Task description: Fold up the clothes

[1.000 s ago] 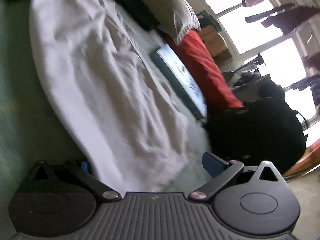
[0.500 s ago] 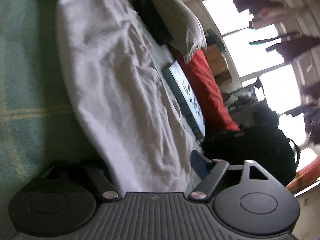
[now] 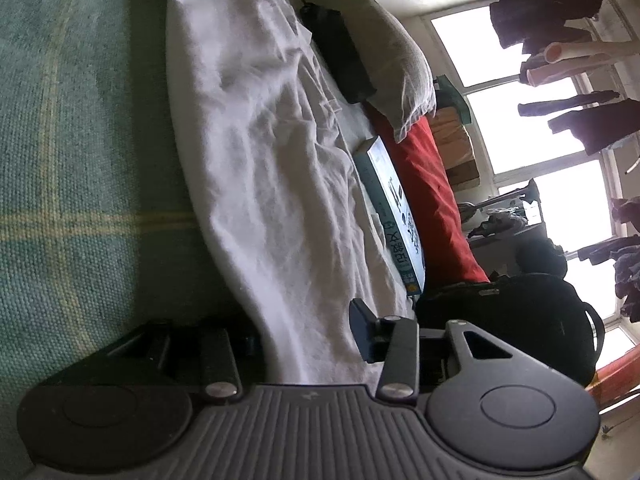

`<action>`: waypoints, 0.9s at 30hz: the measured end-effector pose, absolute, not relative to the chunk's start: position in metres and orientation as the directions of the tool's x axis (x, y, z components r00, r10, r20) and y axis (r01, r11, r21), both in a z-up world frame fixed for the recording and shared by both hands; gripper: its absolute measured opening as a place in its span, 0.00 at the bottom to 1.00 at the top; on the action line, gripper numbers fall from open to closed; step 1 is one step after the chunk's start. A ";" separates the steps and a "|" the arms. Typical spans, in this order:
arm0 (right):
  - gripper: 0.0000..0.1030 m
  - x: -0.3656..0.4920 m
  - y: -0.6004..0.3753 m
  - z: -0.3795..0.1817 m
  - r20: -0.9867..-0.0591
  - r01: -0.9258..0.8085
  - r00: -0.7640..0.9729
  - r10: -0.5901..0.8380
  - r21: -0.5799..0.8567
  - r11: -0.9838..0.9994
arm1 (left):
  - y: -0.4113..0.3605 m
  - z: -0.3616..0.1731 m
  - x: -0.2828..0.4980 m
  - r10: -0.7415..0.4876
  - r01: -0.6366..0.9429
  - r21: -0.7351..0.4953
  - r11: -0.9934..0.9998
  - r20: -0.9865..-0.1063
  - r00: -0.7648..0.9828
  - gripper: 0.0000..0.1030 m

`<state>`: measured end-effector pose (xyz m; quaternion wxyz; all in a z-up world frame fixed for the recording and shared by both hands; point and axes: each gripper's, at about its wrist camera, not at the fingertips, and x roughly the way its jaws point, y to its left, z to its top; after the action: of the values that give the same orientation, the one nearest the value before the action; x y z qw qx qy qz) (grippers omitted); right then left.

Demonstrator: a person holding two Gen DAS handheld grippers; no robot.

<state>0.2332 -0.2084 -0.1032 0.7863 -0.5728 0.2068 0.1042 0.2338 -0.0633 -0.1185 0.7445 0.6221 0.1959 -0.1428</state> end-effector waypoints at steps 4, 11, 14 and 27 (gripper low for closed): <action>0.46 0.232 -0.207 -0.104 -0.455 -0.417 0.888 -0.066 -0.857 0.304 | -0.063 -0.119 0.234 0.031 0.457 0.870 0.186 -0.470 0.882 0.15; 0.12 0.231 -0.200 -0.114 -0.506 -0.483 0.861 -0.054 -0.846 0.226 | -0.064 -0.122 0.232 0.032 0.458 0.868 0.192 -0.472 0.881 0.07; 0.08 0.226 -0.196 -0.122 -0.493 -0.472 0.868 -0.067 -0.858 0.203 | -0.064 -0.122 0.231 0.033 0.456 0.868 0.195 -0.471 0.882 0.07; 0.07 0.222 -0.198 -0.114 -0.481 -0.449 0.875 -0.057 -0.850 0.274 | -0.060 -0.115 0.231 0.013 0.469 0.847 0.251 -0.487 0.873 0.01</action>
<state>0.2218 -0.1981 -0.1139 0.7688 -0.5886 0.2149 0.1278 0.2310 -0.0599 -0.1148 0.7646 0.5933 0.2029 -0.1492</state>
